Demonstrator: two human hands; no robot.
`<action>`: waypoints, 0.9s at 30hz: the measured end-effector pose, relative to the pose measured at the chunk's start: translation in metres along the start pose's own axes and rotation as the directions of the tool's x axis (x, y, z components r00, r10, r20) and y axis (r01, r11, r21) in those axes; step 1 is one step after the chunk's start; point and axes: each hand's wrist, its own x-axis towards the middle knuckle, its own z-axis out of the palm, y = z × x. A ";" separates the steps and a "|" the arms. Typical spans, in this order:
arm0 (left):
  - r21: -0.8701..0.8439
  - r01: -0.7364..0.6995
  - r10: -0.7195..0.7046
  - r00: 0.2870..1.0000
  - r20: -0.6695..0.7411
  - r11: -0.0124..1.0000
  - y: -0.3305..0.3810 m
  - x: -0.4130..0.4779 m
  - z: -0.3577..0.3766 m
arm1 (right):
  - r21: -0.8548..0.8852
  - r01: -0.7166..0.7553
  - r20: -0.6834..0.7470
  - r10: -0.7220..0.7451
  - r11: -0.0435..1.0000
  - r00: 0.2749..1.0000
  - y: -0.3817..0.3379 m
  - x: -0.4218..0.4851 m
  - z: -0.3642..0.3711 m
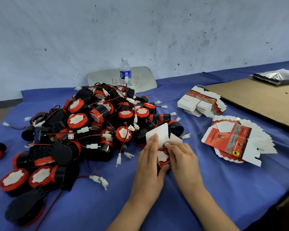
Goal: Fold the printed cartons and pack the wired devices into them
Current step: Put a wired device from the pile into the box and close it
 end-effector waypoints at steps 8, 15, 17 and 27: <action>-0.055 -0.005 0.008 0.998 0.055 0.998 0.002 0.002 -0.005 | -0.141 -0.137 -0.019 0.135 0.981 0.991 0.000 -0.003 -0.003; 0.160 -0.045 0.041 0.999 0.030 0.986 0.008 0.000 -0.005 | -0.136 -0.248 0.116 0.264 0.959 0.958 -0.005 0.005 -0.008; 0.164 -0.023 0.017 0.999 0.037 0.986 0.008 0.001 -0.004 | -0.176 -0.220 0.119 0.242 0.959 0.963 -0.007 0.008 -0.010; 0.085 -0.046 0.047 0.999 -0.006 0.995 -0.001 0.003 0.003 | -0.251 -0.163 0.261 0.228 0.954 0.938 0.000 0.024 -0.005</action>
